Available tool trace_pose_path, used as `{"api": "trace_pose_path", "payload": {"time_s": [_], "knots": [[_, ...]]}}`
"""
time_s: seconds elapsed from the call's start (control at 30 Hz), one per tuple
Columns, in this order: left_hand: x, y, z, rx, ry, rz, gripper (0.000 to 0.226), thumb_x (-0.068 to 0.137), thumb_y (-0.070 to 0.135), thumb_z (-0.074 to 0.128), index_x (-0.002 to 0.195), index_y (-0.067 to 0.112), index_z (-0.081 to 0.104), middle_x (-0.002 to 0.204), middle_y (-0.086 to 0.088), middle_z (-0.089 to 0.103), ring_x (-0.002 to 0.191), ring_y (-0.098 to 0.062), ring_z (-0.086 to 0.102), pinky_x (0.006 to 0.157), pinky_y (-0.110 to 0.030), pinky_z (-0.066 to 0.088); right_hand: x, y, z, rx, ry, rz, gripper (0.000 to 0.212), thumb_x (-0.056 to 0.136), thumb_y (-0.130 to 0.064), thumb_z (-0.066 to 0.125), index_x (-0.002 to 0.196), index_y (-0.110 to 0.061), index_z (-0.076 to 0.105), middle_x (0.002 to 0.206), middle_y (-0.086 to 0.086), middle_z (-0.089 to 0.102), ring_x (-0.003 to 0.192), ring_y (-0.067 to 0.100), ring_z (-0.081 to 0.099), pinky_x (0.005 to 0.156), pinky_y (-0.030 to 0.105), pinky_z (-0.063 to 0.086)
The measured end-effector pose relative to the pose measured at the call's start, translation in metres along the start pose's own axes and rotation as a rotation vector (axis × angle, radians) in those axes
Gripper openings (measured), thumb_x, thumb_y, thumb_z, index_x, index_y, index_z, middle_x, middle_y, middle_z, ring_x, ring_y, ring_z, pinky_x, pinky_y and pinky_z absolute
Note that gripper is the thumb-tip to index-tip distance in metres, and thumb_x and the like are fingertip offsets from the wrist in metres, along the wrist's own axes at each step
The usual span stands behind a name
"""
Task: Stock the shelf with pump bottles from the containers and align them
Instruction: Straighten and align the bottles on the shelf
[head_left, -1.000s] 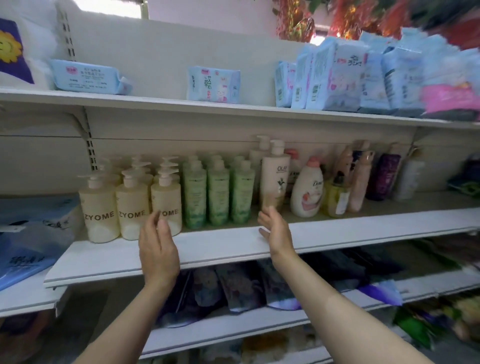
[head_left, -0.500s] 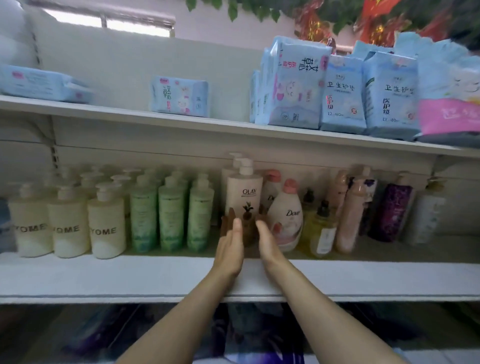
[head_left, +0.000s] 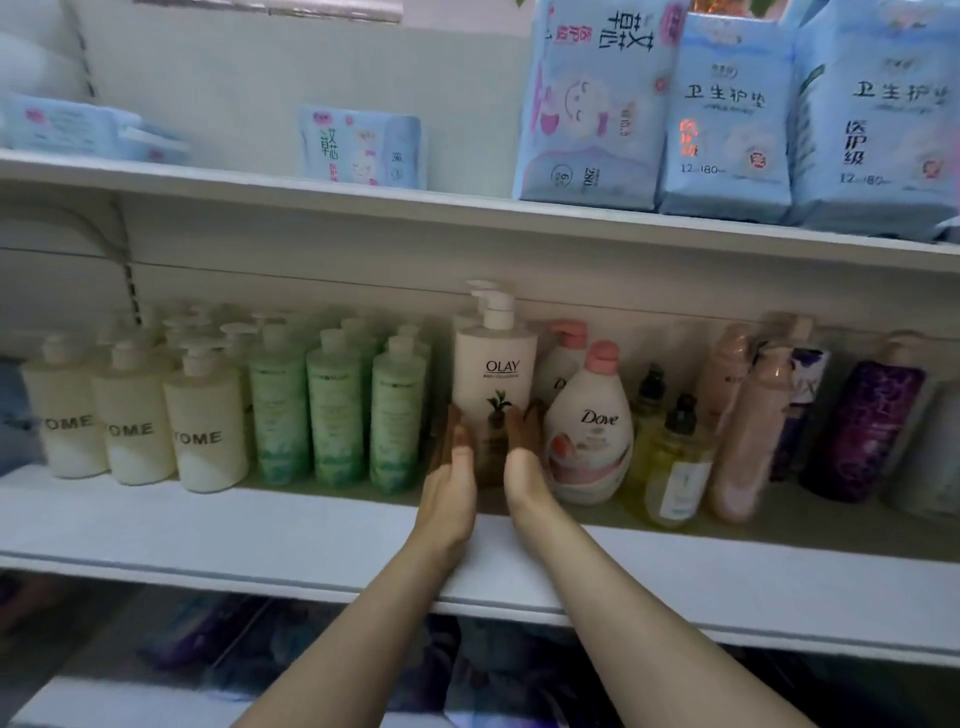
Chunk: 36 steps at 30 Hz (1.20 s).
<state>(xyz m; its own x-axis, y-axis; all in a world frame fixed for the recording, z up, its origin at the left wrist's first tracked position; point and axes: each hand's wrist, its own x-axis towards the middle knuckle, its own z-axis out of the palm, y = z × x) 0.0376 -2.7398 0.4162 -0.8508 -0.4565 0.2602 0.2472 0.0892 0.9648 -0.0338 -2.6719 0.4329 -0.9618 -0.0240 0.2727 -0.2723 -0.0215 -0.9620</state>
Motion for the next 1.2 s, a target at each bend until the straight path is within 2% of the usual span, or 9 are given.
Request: {"api": "trace_pose_path", "payload": {"time_s": [0.13,0.27,0.37,0.4,0.5,0.57,0.83,1.0,1.2], "knots": [[0.004,0.0,-0.002,-0.009,0.039,-0.047,0.093,0.073,0.087,0.023,0.15,0.038,0.036,0.153,0.006,0.043,0.14,-0.009,0.038,0.12,-0.035,0.027,-0.007,0.007,0.004,0.027,-0.016,-0.036,0.071,0.099,-0.052,0.042,0.157,-0.017,0.022,0.163,0.006,0.026,0.149,0.021,0.026,0.123,0.044,0.02],[0.002,0.002,-0.001,0.034,0.043,-0.011,0.094,0.074,0.085,0.018,0.153,0.036,0.03,0.157,0.006,0.036,0.144,-0.008,0.032,0.122,-0.034,0.024,-0.002,0.005,0.005,0.133,-0.047,0.011,0.095,0.077,-0.071,0.041,0.154,-0.016,0.033,0.159,0.007,0.036,0.146,0.023,0.033,0.121,0.047,0.025],[0.001,0.001,-0.002,0.063,0.047,0.03,0.085,0.08,0.079,0.017,0.155,0.039,0.023,0.159,0.009,0.03,0.146,-0.006,0.026,0.122,-0.033,0.02,0.015,0.002,0.009,0.276,0.023,0.066,0.064,0.086,-0.056,0.055,0.136,-0.016,0.051,0.146,0.014,0.05,0.139,0.028,0.044,0.119,0.048,0.029],[0.001,0.001,-0.002,0.069,0.044,0.036,0.081,0.082,0.077,0.017,0.155,0.04,0.021,0.16,0.01,0.028,0.146,-0.006,0.025,0.123,-0.032,0.019,0.021,0.002,0.009,0.281,0.021,0.057,0.064,0.083,-0.058,0.058,0.131,-0.016,0.054,0.141,0.015,0.056,0.135,0.029,0.049,0.118,0.048,0.032],[0.002,-0.001,-0.002,0.074,0.035,0.035,0.07,0.091,0.072,0.02,0.155,0.043,0.019,0.161,0.01,0.025,0.147,-0.006,0.022,0.123,-0.034,0.017,0.032,0.009,0.011,0.272,-0.032,0.083,0.091,0.064,-0.08,0.064,0.131,-0.019,0.06,0.132,0.005,0.065,0.126,0.023,0.058,0.114,0.046,0.038],[0.003,-0.002,-0.001,0.077,0.036,0.028,0.062,0.097,0.066,0.021,0.155,0.043,0.018,0.162,0.008,0.024,0.148,-0.008,0.022,0.123,-0.035,0.017,0.036,0.017,0.012,0.256,-0.05,0.09,0.099,0.058,-0.088,0.066,0.131,-0.022,0.061,0.129,0.0,0.067,0.123,0.021,0.06,0.113,0.046,0.04],[0.003,-0.001,0.0,0.071,0.025,0.028,0.075,0.086,0.071,0.02,0.156,0.041,0.015,0.163,0.01,0.018,0.149,-0.006,0.017,0.124,-0.035,0.015,0.035,0.017,0.011,0.194,-0.075,0.091,0.099,0.056,-0.091,0.066,0.13,-0.025,0.063,0.126,-0.003,0.069,0.119,0.018,0.063,0.111,0.046,0.042],[0.005,-0.002,-0.001,0.092,0.026,0.033,0.062,0.098,0.063,0.023,0.156,0.041,0.013,0.164,0.009,0.017,0.15,-0.007,0.015,0.124,-0.036,0.015,0.032,0.01,0.012,0.187,-0.072,0.054,0.095,0.056,-0.089,0.067,0.125,-0.024,0.066,0.122,-0.004,0.071,0.115,0.015,0.065,0.11,0.044,0.044],[0.005,-0.003,-0.001,0.109,0.022,0.044,0.061,0.099,0.06,0.024,0.156,0.04,0.012,0.164,0.009,0.016,0.15,-0.007,0.014,0.124,-0.036,0.014,0.03,0.007,0.012,0.22,-0.065,0.073,0.104,0.049,-0.09,0.069,0.126,-0.022,0.063,0.121,-0.003,0.071,0.113,0.015,0.066,0.109,0.044,0.046]]}}
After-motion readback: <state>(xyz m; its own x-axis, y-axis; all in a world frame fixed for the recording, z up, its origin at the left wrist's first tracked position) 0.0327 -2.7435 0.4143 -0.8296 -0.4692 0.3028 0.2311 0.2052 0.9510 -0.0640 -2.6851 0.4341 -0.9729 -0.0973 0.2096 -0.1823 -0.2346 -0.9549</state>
